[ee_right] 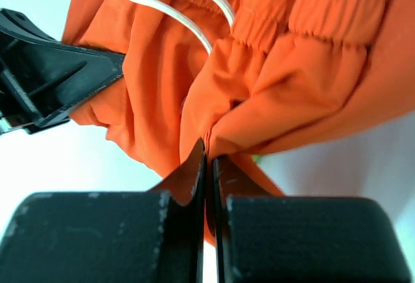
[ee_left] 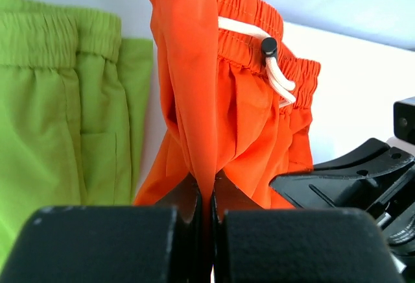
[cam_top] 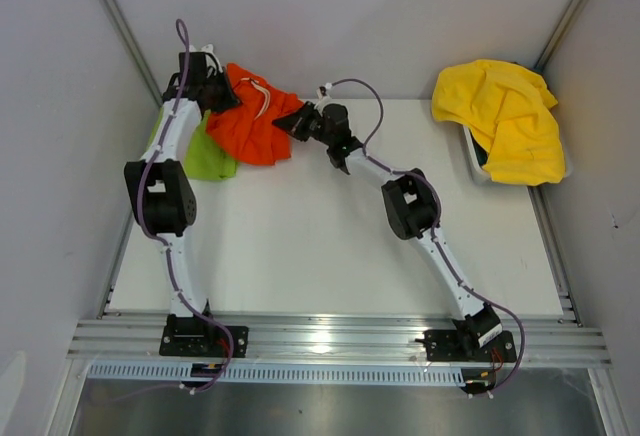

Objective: Fold and stack the shorts
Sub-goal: Neatly place the folded shorts to the corner

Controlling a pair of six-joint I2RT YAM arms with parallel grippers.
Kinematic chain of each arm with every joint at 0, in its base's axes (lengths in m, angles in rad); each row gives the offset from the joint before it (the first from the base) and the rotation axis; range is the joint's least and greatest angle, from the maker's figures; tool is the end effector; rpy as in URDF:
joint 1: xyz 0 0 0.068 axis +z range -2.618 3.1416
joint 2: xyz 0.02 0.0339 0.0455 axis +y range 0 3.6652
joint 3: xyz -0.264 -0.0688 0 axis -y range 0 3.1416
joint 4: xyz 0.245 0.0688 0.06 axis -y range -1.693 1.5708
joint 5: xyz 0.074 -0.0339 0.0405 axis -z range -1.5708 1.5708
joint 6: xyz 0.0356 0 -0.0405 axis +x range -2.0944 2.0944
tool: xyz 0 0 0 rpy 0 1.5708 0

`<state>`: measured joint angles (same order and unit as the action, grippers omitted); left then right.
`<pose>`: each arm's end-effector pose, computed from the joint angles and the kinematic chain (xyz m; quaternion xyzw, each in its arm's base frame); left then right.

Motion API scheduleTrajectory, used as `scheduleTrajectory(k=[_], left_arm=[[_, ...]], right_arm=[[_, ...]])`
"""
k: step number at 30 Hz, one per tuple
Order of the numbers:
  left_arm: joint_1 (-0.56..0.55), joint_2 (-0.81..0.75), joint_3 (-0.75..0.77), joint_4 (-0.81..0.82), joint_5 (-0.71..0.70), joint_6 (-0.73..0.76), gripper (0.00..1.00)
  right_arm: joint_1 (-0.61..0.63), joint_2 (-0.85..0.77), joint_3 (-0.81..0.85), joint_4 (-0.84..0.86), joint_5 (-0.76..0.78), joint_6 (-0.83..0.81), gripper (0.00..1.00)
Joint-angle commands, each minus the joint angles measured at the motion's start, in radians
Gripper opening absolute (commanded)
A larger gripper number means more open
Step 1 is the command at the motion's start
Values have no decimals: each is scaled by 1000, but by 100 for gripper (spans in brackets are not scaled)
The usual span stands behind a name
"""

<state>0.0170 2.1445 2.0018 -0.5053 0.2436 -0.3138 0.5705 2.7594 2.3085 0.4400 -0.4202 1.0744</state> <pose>0.5009 -0.0001 0.2943 -0.0930 0.8856 -0.1729 0.4210 0.5124 0.3460 0.1580 0.0313 0.7099 0.6049 0.3593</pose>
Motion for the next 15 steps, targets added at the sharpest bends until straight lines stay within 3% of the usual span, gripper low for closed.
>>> scheduleTrajectory(k=[1, 5, 15], left_arm=[[52, 2, 101, 1, 74, 1, 0], [96, 17, 152, -28, 106, 2, 0], [188, -20, 111, -27, 144, 12, 0]], right_arm=[[54, -3, 104, 108, 160, 31, 0], [88, 22, 106, 170, 274, 90, 0], [170, 130, 239, 216, 536, 186, 0]])
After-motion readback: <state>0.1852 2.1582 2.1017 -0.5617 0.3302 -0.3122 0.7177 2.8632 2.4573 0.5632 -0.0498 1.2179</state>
